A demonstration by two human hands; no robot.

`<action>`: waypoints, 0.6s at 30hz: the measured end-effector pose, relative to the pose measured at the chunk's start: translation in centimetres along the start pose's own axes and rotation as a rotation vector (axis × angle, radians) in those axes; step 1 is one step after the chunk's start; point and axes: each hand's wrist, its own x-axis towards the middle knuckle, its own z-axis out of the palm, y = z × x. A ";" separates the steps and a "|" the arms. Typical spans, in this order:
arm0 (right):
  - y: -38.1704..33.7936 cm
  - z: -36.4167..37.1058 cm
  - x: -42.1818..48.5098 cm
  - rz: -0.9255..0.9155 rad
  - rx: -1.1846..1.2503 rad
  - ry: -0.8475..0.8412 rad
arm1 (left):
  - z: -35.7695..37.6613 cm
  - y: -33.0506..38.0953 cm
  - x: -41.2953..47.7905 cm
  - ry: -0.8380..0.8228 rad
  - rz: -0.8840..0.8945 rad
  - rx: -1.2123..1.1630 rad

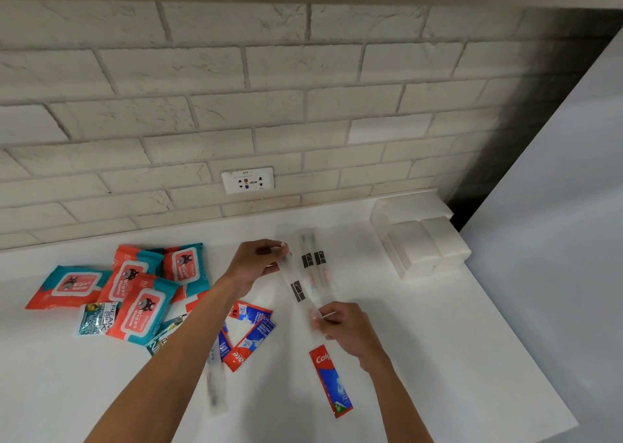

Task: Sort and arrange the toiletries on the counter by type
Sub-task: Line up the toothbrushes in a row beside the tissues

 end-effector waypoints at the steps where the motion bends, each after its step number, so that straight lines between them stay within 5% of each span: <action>1: 0.0 0.2 0.1 0.001 -0.010 -0.003 | 0.2 -0.1 0.2 0.013 -0.012 -0.039; 11: -0.9 2.3 2.6 0.056 -0.087 0.033 | 2.1 -1.7 3.6 0.209 -0.057 -0.201; 18: -2.1 2.1 6.3 0.008 -0.160 0.250 | 2.2 -5.0 4.0 0.218 0.069 0.375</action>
